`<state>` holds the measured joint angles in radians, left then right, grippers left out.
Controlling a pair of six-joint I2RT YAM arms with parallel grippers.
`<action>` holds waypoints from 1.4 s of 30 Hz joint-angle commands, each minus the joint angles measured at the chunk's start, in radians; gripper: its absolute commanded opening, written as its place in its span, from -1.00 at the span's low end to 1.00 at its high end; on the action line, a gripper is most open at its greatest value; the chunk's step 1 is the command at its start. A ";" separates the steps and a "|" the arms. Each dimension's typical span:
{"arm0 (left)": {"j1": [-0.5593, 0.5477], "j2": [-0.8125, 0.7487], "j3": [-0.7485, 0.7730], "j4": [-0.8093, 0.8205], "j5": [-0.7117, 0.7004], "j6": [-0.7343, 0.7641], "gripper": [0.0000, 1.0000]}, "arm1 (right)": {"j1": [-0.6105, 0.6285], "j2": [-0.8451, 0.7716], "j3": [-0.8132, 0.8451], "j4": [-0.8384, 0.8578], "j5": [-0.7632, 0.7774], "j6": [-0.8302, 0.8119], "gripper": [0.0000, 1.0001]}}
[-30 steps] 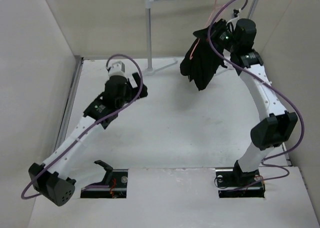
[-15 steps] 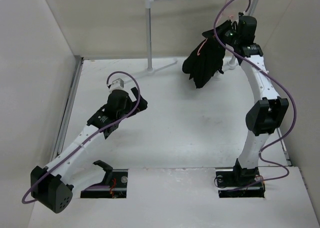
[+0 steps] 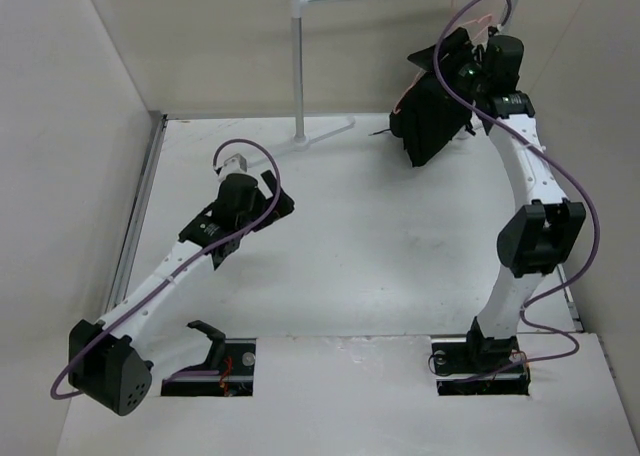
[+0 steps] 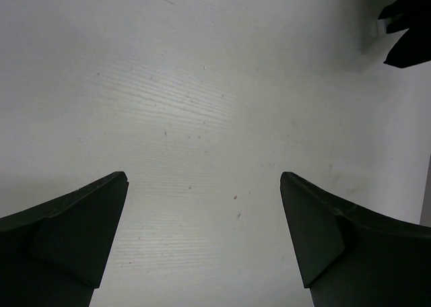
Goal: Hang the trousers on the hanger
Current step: Place the hanger at the clothesline, then reset both arms
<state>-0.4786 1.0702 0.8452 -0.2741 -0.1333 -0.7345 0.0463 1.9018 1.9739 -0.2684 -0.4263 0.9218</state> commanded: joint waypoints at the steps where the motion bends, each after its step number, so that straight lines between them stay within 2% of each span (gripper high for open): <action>1: 0.024 0.008 0.074 0.024 0.006 -0.005 1.00 | -0.021 -0.151 -0.049 0.049 0.035 -0.049 1.00; 8: 0.047 0.076 0.152 0.003 0.029 0.006 1.00 | -0.067 -0.390 -0.303 0.052 0.112 -0.095 1.00; 17: -0.008 0.134 0.140 -0.010 0.015 0.004 1.00 | -0.090 -0.809 -0.947 0.026 0.352 -0.147 1.00; 20: -0.027 0.157 0.117 -0.019 0.018 0.000 1.00 | -0.113 -0.906 -1.133 -0.047 0.415 -0.159 1.00; 23: -0.054 0.183 0.094 -0.028 0.024 -0.002 1.00 | -0.109 -0.951 -1.248 -0.146 0.481 -0.164 1.00; 26: -0.071 0.203 0.071 -0.024 0.029 -0.002 1.00 | -0.092 -0.983 -1.325 -0.204 0.538 -0.156 1.00; 30: -0.087 0.226 0.061 -0.020 0.035 -0.002 1.00 | -0.090 -1.037 -1.382 -0.207 0.531 -0.140 1.00; 38: -0.107 0.226 0.049 -0.027 0.035 -0.002 1.00 | -0.089 -1.014 -1.376 -0.198 0.506 -0.146 1.00; 42: -0.116 0.215 0.051 -0.030 0.026 -0.002 1.00 | -0.050 -0.985 -1.362 -0.172 0.505 -0.149 1.00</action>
<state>-0.5842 1.3117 0.9070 -0.3042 -0.1024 -0.7345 -0.0330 0.9070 0.5800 -0.4885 0.0639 0.7818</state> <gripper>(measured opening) 0.997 0.999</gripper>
